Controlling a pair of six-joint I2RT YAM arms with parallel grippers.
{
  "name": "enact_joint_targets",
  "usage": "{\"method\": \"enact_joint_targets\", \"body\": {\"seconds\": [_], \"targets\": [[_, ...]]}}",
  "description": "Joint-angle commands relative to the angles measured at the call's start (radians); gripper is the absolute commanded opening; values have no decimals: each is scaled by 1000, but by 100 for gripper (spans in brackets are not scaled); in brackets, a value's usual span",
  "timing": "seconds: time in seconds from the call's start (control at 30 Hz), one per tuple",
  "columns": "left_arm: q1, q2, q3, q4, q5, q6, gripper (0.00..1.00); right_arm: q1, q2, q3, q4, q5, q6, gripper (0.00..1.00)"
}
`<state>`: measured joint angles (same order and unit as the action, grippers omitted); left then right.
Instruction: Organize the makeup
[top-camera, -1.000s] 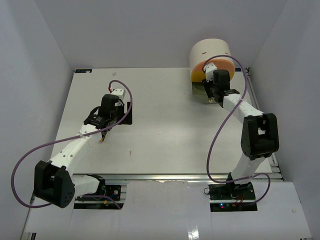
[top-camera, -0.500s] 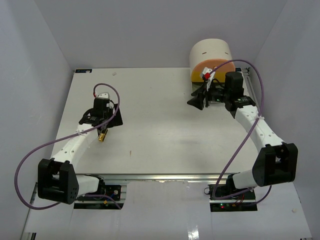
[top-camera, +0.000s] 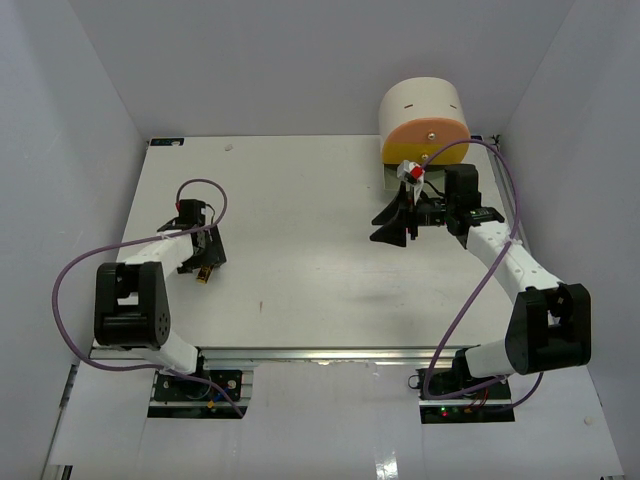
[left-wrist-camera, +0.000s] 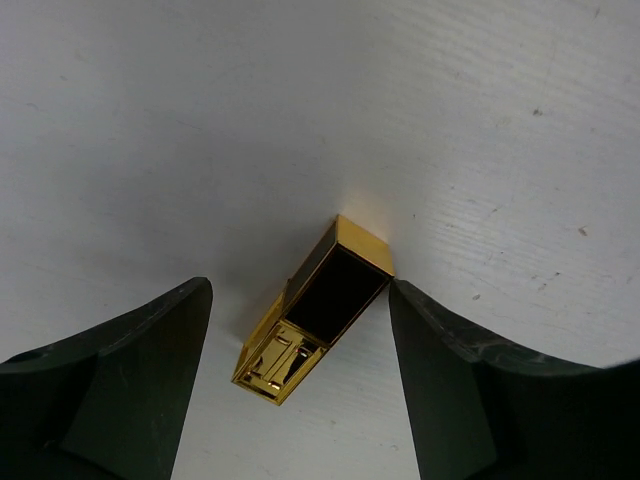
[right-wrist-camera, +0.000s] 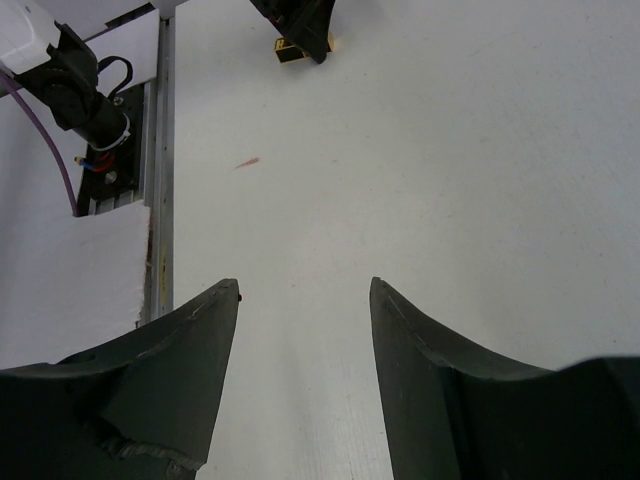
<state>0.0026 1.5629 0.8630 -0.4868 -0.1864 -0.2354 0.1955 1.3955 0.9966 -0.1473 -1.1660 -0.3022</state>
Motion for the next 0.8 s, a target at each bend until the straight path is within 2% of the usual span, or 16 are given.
{"method": "enact_joint_targets", "body": {"seconds": [0.0, 0.17, 0.3, 0.43, 0.5, 0.53, 0.63, 0.67, 0.73, 0.77], "targets": [[-4, 60, 27, -26, 65, 22, 73, -9, -16, -7, 41, -60, 18, 62], [-4, 55, 25, -22, 78, 20, 67, -14, -27, -12, 41, -65, 15, 62], [-4, 52, 37, -23, 96, 32, 54, -15, -22, -15, 41, -67, 17, 62], [-4, 26, 60, -22, 181, 16, 35, -16, -22, -16, 39, -63, 28, 61], [-4, -8, 77, -12, 289, -5, 18, -13, -26, -21, 35, -64, 32, 60], [-4, -34, 86, 0, 364, -28, 15, -9, -26, -23, 33, -60, 40, 60], [-4, -113, 101, 86, 634, -139, 9, 6, -17, -28, 29, -73, 55, 60], [-4, -138, 93, 152, 754, -173, 7, 15, -5, -27, 29, -79, 70, 60], [-30, -164, 72, 290, 898, -281, 7, 30, 18, -23, 36, -105, 104, 60], [-57, -174, 48, 421, 963, -378, 7, 43, 41, -23, 65, -128, 156, 61]]}}
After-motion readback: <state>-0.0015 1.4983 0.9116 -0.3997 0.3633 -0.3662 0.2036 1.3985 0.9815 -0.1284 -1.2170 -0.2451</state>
